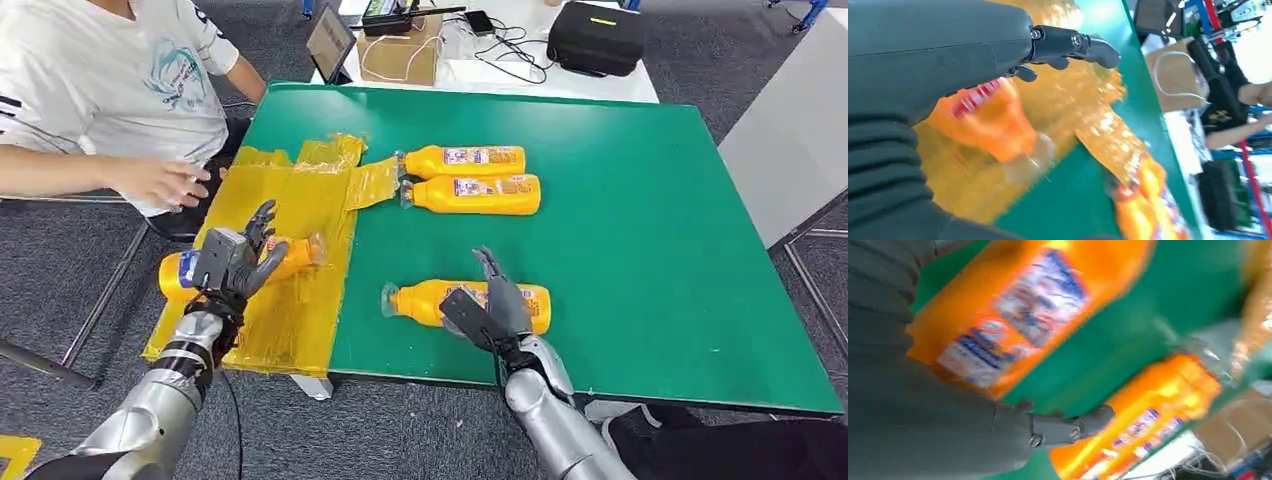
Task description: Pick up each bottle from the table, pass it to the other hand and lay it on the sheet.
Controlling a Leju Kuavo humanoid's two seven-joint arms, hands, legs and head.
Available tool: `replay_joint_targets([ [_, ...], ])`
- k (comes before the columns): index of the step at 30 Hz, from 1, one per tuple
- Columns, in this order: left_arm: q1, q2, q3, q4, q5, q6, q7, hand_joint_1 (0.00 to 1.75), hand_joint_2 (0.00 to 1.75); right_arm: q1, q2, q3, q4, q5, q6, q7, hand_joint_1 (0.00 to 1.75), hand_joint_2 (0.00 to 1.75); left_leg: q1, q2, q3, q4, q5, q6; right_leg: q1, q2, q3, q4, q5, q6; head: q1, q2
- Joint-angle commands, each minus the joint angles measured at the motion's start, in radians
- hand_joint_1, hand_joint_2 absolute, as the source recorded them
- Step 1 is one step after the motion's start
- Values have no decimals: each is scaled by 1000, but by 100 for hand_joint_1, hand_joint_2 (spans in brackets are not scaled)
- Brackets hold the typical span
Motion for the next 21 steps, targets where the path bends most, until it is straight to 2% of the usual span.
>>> replay_joint_targets([
  [1,7,-66,-40,-61,63,-60,19,0,175,-23,-101,33,93,118,68,115,0,175,2,-1,5,0,-3,-1,2,-2,6,-1,-3,-2,0,0],
  [4,11,-80,-67,-81,71,-61,29,0,175,-30,-129,28,107,164,92,143,0,175,2,-5,6,1,-2,-1,3,-7,8,-1,-4,-2,0,0],
  [6,11,-80,-67,-81,71,-61,29,0,175,-30,-129,28,107,164,92,143,0,175,1,-2,3,0,-1,-1,1,-3,4,-2,-1,-1,-1,0],
  [15,11,-76,-66,-81,72,-62,29,0,175,-31,-125,30,106,167,92,144,0,175,1,-2,5,0,0,0,1,-2,7,-3,0,0,0,0],
  [21,26,-86,-112,-113,130,-109,56,0,175,-85,-189,47,136,295,190,216,0,175,1,-3,8,0,-1,0,2,-3,10,-3,-1,0,0,0],
])
